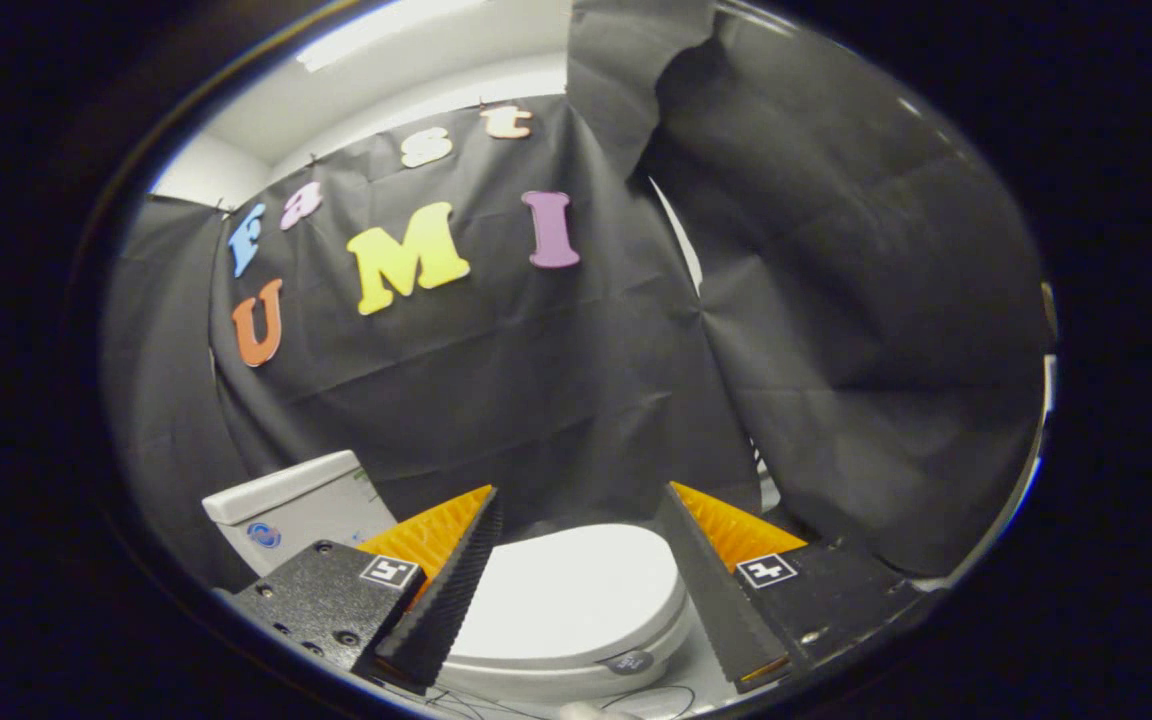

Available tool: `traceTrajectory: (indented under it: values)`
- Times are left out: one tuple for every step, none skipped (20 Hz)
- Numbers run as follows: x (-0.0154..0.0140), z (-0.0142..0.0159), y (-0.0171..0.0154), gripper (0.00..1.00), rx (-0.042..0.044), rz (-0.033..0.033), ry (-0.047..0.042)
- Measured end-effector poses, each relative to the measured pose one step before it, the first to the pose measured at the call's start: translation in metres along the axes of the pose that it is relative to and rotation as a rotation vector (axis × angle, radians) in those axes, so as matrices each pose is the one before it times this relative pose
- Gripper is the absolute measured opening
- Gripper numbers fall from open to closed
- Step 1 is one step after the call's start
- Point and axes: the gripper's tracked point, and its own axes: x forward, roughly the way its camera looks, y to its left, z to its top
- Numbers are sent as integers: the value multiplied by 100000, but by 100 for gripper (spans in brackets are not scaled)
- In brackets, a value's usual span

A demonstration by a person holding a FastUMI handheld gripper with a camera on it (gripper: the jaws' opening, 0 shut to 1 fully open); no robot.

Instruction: Open the toilet lid.

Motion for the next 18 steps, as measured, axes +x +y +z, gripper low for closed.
traceTrajectory:
  values:
    - [609,-1476,-1145,100,3279,-1344,2398]
    - [329,-1149,-835,100,2980,-812,2333]
    - [433,-1194,-1116,100,3603,-1039,3130]
    - [352,-1022,-975,100,3327,-768,2445]
    - [333,-776,-872,100,3122,-798,1918]
    - [366,-724,-1060,100,3845,-1091,2227]
    - [357,-933,-1085,100,4714,-820,2916]
    - [361,-636,-633,100,4963,428,1452]
    - [330,-1134,-940,100,5031,-789,4261]
    - [293,-1430,-1313,100,858,-3553,4678]
    - [230,-994,-577,100,-1314,-692,2354]
    - [305,-1120,-266,100,-2605,-118,2536]
    - [74,-621,333,100,1878,2191,2052]
    - [201,-582,606,100,4800,2711,3612]
    - [265,-1041,-64,100,3605,653,4698]
    - [426,-621,-173,99,3818,593,2814]
    - [362,-356,-110,99,2945,416,1508]
    - [169,-432,-478,99,1076,-280,1511]
